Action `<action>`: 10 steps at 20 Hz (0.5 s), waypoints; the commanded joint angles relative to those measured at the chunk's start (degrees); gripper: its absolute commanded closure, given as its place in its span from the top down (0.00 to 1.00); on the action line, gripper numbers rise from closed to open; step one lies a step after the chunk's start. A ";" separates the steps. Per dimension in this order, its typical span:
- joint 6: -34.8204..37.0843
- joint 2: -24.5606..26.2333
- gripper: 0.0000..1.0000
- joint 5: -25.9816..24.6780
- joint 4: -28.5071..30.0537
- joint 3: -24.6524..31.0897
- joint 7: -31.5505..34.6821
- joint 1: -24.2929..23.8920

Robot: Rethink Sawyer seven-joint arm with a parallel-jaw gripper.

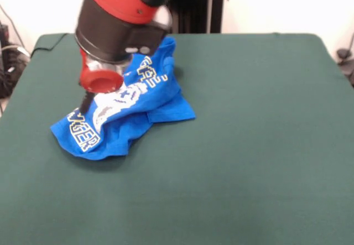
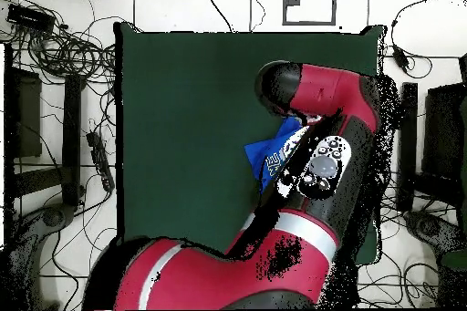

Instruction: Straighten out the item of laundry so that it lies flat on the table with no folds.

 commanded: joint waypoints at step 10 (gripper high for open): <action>-0.20 8.34 1.00 9.19 -2.09 -1.23 22.11 4.08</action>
